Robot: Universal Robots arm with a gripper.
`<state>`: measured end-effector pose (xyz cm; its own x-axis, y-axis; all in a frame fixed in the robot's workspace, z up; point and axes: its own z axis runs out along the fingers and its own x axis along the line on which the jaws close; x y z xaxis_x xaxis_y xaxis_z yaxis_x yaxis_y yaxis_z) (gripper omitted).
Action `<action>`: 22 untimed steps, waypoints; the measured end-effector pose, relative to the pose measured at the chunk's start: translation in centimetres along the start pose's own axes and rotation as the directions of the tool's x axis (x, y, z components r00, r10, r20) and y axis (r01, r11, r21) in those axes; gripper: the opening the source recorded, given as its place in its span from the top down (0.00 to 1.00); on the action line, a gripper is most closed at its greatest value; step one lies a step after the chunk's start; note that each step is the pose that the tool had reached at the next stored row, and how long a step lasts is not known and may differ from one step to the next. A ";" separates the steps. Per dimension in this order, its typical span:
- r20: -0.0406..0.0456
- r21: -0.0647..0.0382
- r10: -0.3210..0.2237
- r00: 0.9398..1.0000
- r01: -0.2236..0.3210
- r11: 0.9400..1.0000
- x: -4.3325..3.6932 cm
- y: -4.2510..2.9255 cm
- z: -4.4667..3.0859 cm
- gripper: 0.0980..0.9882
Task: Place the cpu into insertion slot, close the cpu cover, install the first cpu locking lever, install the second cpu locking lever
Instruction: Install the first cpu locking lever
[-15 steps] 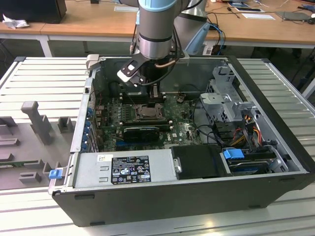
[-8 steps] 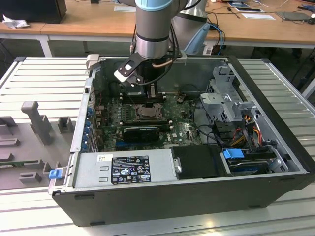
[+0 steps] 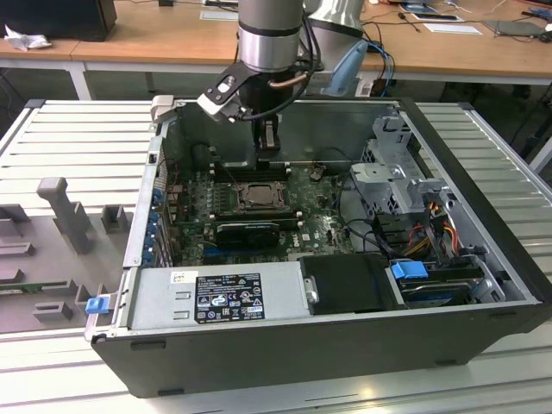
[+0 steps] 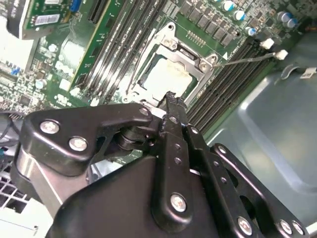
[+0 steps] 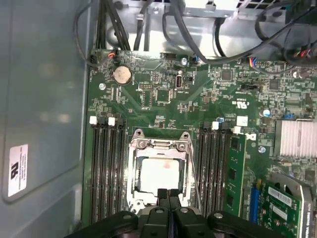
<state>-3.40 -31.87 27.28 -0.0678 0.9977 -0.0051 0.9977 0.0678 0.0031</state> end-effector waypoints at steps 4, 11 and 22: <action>0.000 0.000 -0.091 0.996 0.091 0.996 0.00 0.00 0.00 0.99; 0.000 -0.001 -0.263 0.965 0.263 0.965 0.00 0.00 0.02 0.99; 0.000 -0.002 -0.437 0.899 0.437 0.899 0.00 -0.01 0.02 0.99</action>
<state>-3.40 -31.87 27.26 -0.4970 0.8677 -0.0057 0.8677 0.4970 0.0028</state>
